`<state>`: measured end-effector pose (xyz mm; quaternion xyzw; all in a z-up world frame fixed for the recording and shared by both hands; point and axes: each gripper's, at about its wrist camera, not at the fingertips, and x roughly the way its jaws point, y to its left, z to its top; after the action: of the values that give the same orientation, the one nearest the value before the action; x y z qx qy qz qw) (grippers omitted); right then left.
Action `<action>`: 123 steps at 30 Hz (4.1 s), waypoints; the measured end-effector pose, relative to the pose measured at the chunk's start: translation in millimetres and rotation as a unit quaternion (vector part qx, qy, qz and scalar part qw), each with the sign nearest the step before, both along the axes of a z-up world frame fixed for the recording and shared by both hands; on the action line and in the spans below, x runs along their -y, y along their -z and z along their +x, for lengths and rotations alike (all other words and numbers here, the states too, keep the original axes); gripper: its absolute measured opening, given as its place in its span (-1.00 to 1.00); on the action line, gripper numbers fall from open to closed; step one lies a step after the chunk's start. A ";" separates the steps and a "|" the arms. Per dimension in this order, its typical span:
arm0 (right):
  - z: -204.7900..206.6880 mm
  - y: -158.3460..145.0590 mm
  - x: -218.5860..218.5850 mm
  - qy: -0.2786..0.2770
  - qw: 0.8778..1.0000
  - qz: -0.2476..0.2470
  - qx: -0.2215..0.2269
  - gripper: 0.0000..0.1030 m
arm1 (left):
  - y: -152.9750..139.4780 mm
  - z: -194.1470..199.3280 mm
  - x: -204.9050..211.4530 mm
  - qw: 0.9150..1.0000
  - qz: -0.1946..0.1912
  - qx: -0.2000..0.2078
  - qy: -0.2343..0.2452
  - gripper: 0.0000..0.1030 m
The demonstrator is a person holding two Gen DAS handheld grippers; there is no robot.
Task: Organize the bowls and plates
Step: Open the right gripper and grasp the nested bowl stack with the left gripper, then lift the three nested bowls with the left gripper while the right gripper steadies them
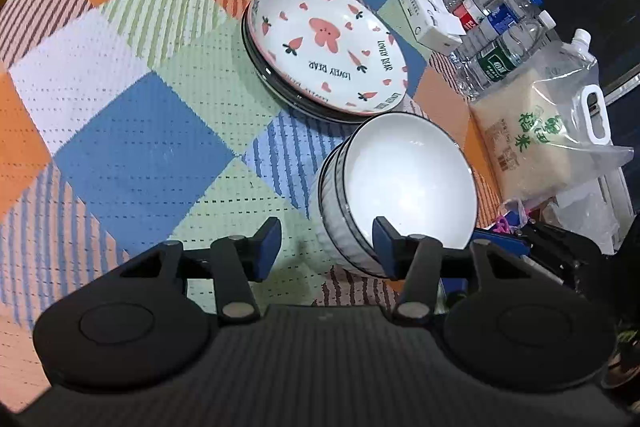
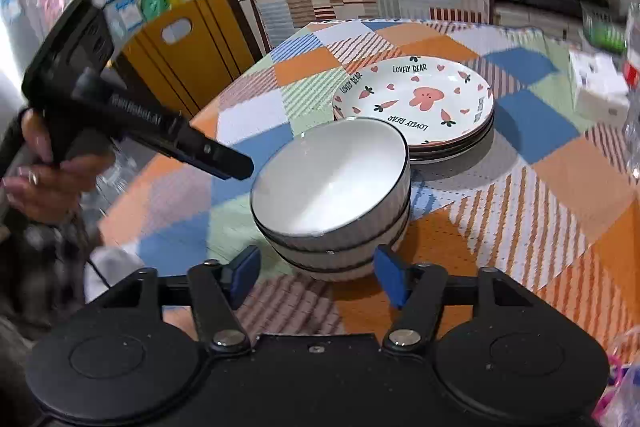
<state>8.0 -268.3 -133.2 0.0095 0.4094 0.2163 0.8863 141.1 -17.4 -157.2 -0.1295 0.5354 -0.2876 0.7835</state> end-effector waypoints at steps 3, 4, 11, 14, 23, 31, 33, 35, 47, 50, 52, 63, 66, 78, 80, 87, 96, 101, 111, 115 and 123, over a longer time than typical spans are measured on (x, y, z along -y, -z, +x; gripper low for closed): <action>0.7 12.3 -4.3 -0.006 1.000 -0.015 0.018 0.45 | 4.1 -3.1 1.3 1.000 -0.007 0.017 -0.003 0.11; 0.9 16.6 -5.2 -0.006 1.000 -0.019 0.021 0.45 | 5.3 -4.3 1.7 1.000 -0.015 0.026 -0.007 0.15; 8.1 58.9 -20.5 0.003 0.998 -0.053 0.030 0.53 | 16.8 13.9 25.8 0.999 -0.009 0.033 0.013 0.28; 6.6 67.8 -22.1 0.016 0.998 -0.042 0.037 0.54 | 26.5 16.1 31.2 1.000 -0.021 0.016 0.016 0.28; 11.3 82.2 -32.3 0.016 0.996 -0.060 0.061 0.78 | 50.0 10.0 37.1 1.000 -0.016 -0.004 0.005 0.17; 22.6 81.6 -36.1 0.016 0.993 -0.085 0.085 0.90 | 59.3 15.7 36.7 0.999 -0.041 -0.021 -0.029 -0.02; 25.2 82.0 -36.8 0.009 0.992 -0.092 0.089 0.92 | 60.4 16.8 36.6 0.997 -0.055 -0.032 -0.039 -0.14; 26.6 83.0 -38.3 0.011 0.991 -0.093 0.092 0.94 | 61.4 16.6 36.3 0.996 -0.059 -0.034 -0.051 -0.14; 35.8 91.3 -31.7 0.014 0.995 -0.048 0.089 0.96 | 67.8 19.8 30.9 0.993 -0.081 -0.055 -0.059 -0.14; 39.3 94.5 -30.3 0.013 0.995 -0.038 0.088 0.97 | 69.9 18.5 29.6 0.992 -0.088 -0.056 -0.065 -0.14; 40.8 95.3 -30.5 0.014 0.995 -0.039 0.086 0.96 | 69.2 17.5 30.2 0.993 -0.086 -0.052 -0.063 -0.14; 21.8 93.2 -35.8 0.022 0.995 -0.038 0.094 0.95 | 46.2 -3.2 41.2 0.999 -0.034 -0.006 0.008 -0.09; 13.8 89.5 -38.0 0.021 0.993 -0.040 0.109 0.95 | 39.5 -8.5 40.2 0.999 -0.032 -0.002 0.016 -0.05; -13.8 60.4 -40.9 0.019 0.988 -0.046 0.146 0.95 | 16.1 -23.1 24.4 0.997 -0.080 -0.009 -0.001 -0.05; -10.9 53.3 -41.5 0.019 0.988 -0.046 0.147 0.95 | 11.5 -21.2 21.8 0.996 -0.090 -0.015 -0.001 -0.05; 0.1 30.0 -40.7 0.003 0.984 -0.059 0.169 0.95 | -10.5 -12.5 17.6 0.994 -0.105 -0.008 -0.009 -0.05; 28.8 6.9 -39.2 -0.007 0.982 -0.057 0.182 0.95 | -44.0 21.2 19.6 0.996 -0.089 -0.008 -0.013 -0.04; 59.4 -2.8 -35.2 -0.013 0.981 -0.052 0.186 0.95 | -57.2 51.9 23.1 0.996 -0.084 -0.008 -0.027 -0.04; 133.4 -14.7 -24.2 -0.022 0.981 -0.064 0.184 0.95 | -69.7 110.3 45.7 0.996 -0.064 0.033 -0.055 -0.03; 151.9 -2.0 -22.1 -0.026 0.978 -0.092 0.185 0.95 | -55.0 134.0 54.1 0.996 -0.063 0.032 -0.053 -0.03; 183.8 27.5 -8.9 0.004 0.983 -0.090 0.162 0.95 | -12.7 174.9 72.2 0.996 -0.074 0.007 -0.052 -0.03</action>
<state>191.8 -259.4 -160.7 -0.1034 0.2782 0.1738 0.9390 316.0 -89.6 -144.4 -0.2126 0.5000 -0.2863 0.7892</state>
